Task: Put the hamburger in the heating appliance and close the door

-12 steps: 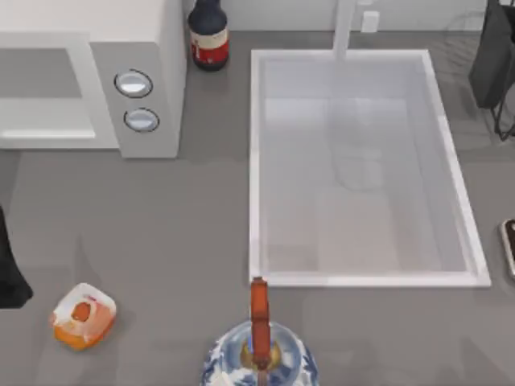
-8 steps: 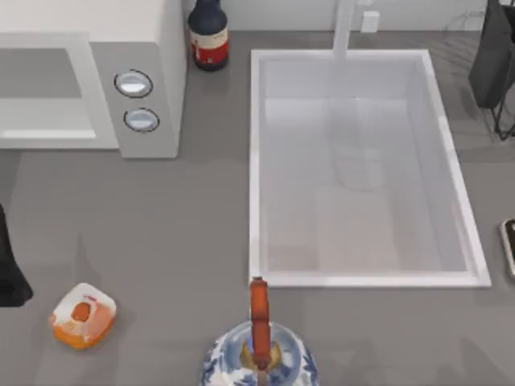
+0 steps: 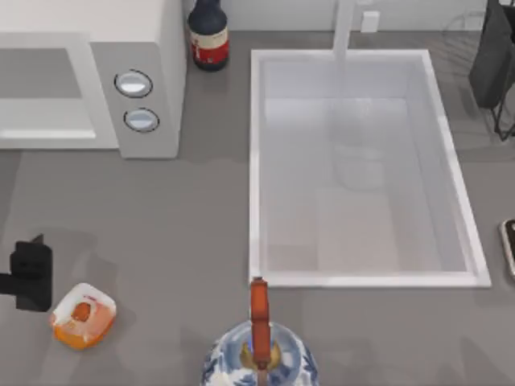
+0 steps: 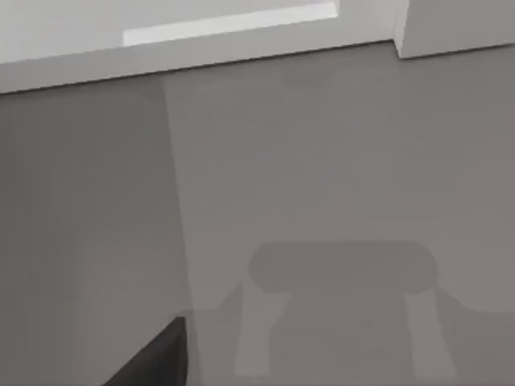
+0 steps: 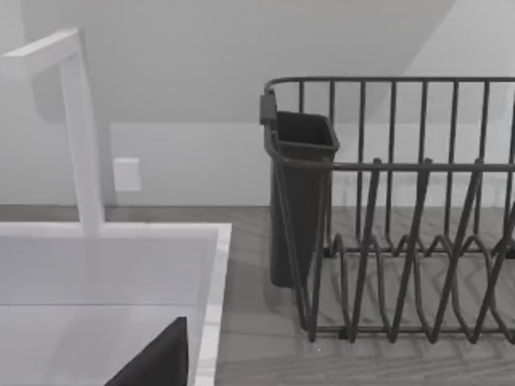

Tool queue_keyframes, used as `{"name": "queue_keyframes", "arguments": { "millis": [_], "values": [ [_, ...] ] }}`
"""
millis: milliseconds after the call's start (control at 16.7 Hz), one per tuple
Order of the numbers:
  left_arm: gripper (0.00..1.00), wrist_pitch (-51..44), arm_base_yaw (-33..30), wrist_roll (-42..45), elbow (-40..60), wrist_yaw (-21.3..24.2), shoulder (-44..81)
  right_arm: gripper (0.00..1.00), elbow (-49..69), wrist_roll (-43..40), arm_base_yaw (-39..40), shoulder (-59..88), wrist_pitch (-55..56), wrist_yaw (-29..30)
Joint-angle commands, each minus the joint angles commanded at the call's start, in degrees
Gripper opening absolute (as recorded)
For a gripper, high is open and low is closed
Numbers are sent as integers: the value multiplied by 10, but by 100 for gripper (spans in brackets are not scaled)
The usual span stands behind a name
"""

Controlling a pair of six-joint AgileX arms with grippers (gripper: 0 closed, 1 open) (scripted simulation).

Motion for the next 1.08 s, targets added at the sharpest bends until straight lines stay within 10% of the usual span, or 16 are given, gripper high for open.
{"name": "queue_keyframes", "arguments": {
  "millis": [600,1080],
  "values": [
    [100,-284,-92,79,266,3,471,100,0,0,0,0,0,0],
    [100,-332,-117,101,326,7,555,100,0,0,0,0,0,0]
  ]
}}
